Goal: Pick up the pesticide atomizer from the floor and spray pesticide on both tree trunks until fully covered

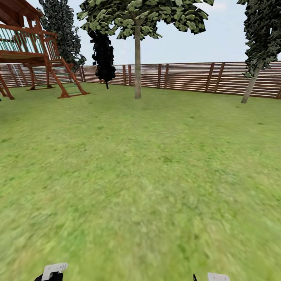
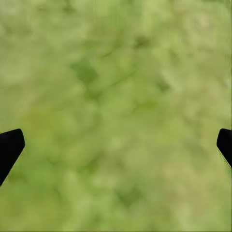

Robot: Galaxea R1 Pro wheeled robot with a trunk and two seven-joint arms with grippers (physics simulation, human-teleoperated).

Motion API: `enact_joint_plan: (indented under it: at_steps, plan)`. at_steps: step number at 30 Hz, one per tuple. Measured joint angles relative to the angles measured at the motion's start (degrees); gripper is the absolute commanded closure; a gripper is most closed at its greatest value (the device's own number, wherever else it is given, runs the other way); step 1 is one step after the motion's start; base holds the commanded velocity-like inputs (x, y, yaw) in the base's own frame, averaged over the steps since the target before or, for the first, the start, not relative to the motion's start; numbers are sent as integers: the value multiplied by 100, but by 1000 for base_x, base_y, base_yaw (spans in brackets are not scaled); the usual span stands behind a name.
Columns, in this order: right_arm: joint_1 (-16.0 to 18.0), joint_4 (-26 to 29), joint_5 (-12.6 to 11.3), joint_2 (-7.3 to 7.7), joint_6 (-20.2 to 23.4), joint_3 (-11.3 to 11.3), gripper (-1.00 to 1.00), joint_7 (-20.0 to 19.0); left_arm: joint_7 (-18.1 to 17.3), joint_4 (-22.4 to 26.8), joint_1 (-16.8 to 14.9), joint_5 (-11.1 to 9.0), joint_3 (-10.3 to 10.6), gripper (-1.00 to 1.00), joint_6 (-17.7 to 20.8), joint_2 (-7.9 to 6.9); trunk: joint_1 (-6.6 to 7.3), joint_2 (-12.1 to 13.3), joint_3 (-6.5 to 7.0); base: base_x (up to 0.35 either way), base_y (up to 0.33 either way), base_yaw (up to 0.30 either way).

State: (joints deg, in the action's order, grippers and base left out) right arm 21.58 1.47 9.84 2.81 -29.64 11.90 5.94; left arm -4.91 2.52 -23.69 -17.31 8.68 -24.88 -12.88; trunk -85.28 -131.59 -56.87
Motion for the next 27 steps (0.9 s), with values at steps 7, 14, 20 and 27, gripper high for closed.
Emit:
enact_joint_plan:
  at_steps: [7, 14, 20, 27]
  plan:
    - [0, 0, 0, 0, 0, -1, -100, 0, 0, 0, 0, 0, -1, 100, 0, -2, 0, 0, 0, 341, 0, 0]
    - [0, 0, 0, 0, 0, 0, -100, 0, 0, 0, 0, 0, -1, 100, 1, -1, 0, 0, 0, 340, 0, 0]
    - [0, 0, 0, 0, 0, 0, -100, 0, 0, 0, 0, -1, -1, 100, 0, -1, 0, 0, 0, 340, 0, 0]
    - [0, 0, 0, 0, 0, 0, -100, 0, 0, 0, 0, 0, 0, 100, 0, 1, 0, 0, 0, 340, 0, 0]
